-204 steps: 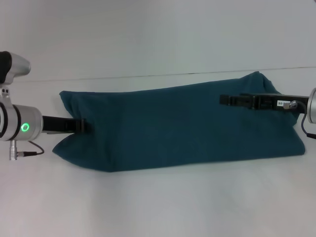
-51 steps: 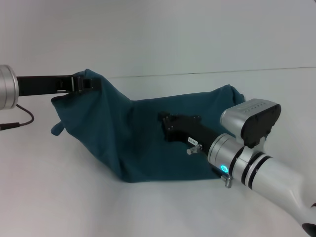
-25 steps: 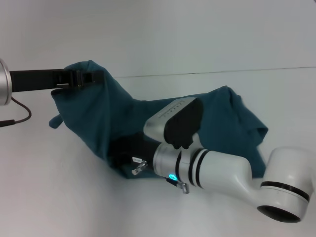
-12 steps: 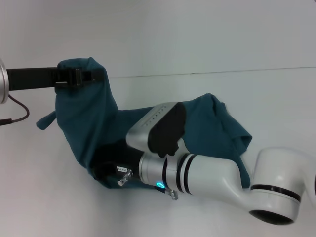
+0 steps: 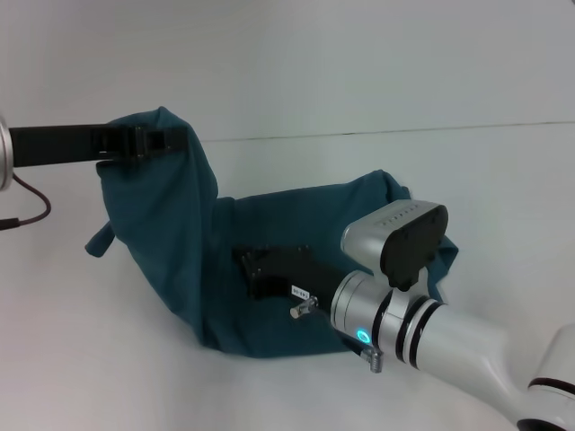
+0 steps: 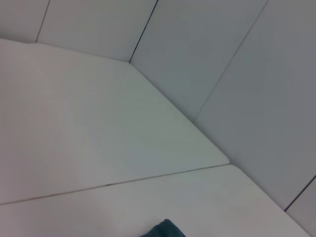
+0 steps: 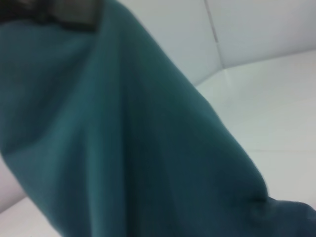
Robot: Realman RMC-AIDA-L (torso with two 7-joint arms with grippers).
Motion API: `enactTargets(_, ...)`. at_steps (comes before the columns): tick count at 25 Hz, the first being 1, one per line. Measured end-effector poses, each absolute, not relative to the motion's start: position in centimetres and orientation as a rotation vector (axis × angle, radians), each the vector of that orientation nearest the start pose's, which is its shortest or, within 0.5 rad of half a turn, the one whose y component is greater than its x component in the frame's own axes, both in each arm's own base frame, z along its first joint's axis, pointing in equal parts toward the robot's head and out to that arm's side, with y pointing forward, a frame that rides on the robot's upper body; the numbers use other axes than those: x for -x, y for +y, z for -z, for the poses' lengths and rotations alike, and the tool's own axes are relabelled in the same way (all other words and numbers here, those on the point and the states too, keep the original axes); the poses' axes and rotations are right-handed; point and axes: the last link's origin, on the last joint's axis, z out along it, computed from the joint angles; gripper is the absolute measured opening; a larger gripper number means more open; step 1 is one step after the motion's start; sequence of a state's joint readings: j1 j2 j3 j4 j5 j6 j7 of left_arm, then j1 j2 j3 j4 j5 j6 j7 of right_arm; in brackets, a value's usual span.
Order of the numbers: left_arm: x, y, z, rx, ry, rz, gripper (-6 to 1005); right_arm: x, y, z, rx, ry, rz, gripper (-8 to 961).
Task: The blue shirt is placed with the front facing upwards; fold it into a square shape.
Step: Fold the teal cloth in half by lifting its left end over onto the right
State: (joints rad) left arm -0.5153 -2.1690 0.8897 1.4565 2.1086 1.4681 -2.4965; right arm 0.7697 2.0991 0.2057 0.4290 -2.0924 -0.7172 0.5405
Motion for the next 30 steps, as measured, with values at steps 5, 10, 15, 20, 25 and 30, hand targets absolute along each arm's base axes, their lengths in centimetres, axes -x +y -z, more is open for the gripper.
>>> enactTargets(5,15.1,36.8,-7.6,2.404,-1.138,0.647,40,-17.9,34.4,16.7,2.362,0.884,-0.739,1)
enactTargets(10,15.0,36.8,-7.7,2.405,-1.132,0.652,40,-16.2,34.3,17.9,2.449,0.838,-0.671,1)
enactTargets(15,14.9,36.9,-7.7,2.405,-1.127,0.653,39,-14.8,34.3,18.6,2.506,0.794,-0.622,1)
enactTargets(20,14.8,36.9,-7.7,2.404,-1.121,0.656,39,-14.2,34.1,19.0,2.536,0.767,-0.615,2)
enactTargets(25,14.8,37.0,-7.8,2.403,-1.119,0.656,39,-14.0,34.0,19.1,2.545,0.759,-0.608,2)
enactTargets(30,14.8,37.0,-7.7,2.402,-1.12,0.656,40,-13.6,33.7,19.3,2.572,0.734,-0.609,2)
